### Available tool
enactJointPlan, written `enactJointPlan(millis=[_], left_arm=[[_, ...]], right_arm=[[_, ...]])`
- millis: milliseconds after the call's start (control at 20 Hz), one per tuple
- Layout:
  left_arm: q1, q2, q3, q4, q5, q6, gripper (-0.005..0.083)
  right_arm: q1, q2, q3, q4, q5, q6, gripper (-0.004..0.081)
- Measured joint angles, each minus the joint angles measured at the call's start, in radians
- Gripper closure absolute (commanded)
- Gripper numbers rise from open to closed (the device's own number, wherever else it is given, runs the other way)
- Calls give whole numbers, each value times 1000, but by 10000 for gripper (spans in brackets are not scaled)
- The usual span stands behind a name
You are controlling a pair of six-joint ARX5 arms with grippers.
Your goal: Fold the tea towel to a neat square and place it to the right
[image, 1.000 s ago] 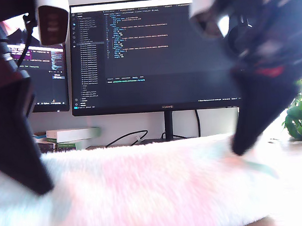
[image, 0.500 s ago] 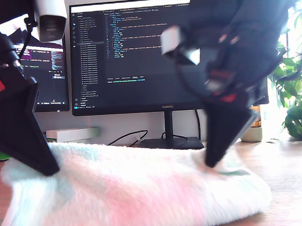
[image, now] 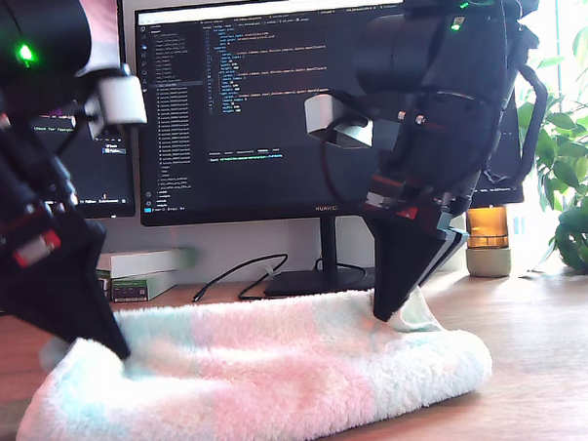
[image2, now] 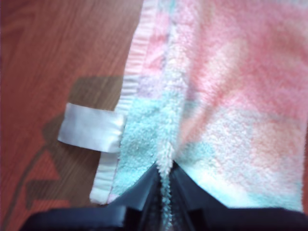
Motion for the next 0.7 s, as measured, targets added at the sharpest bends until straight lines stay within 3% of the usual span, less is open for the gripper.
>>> enactJointPlan(millis=[500,700], left_arm=[[8,84,0,54,-1,29,784],[16,84,0,56,-5,29,766]], right_arm=[[0,95,10,57,-2,4,781],[0,97,10,68,-4,21,709]])
